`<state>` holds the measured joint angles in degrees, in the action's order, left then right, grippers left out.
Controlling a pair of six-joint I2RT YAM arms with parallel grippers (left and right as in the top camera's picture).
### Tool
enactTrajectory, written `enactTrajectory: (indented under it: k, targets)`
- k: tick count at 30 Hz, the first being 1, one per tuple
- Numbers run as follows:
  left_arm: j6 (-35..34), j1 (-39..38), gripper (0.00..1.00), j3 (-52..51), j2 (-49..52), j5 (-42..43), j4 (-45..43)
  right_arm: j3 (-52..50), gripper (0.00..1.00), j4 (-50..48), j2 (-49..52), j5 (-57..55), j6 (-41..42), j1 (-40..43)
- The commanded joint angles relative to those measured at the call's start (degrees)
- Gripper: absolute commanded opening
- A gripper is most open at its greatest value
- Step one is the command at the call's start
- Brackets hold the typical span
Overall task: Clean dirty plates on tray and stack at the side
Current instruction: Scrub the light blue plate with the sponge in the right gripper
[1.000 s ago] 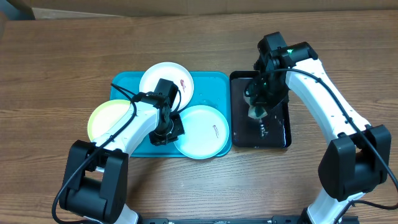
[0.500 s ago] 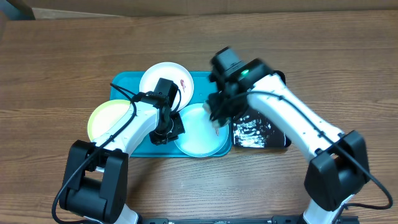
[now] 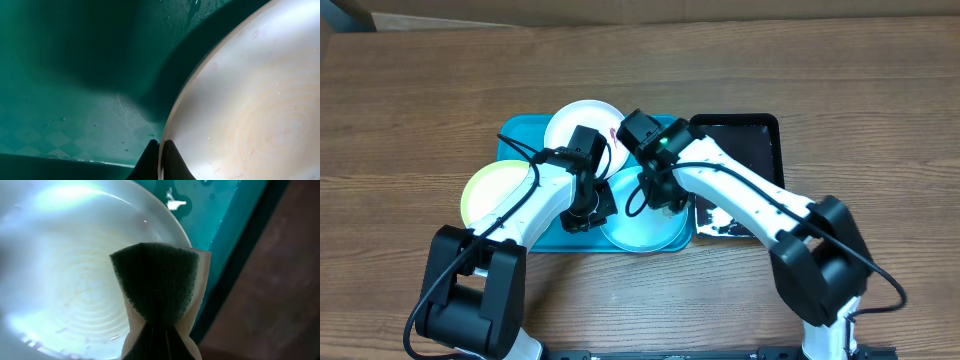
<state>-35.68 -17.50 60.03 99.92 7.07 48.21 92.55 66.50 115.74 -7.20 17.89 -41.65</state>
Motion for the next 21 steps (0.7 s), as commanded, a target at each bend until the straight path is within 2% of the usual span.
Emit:
enactTrajectory:
  k: [1, 21]
  targets:
    - [-0.76, 0.22, 0.04, -0.37, 0.17, -1.01, 0.5, 0.42, 0.04, -0.33, 1.33, -1.81, 0.92, 0.09]
    - [-0.74, 0.22, 0.04, -0.37, 0.17, -1.01, 0.61, -0.7, 0.04, -1.2, 4.68, -2.19, 8.35, 0.09]
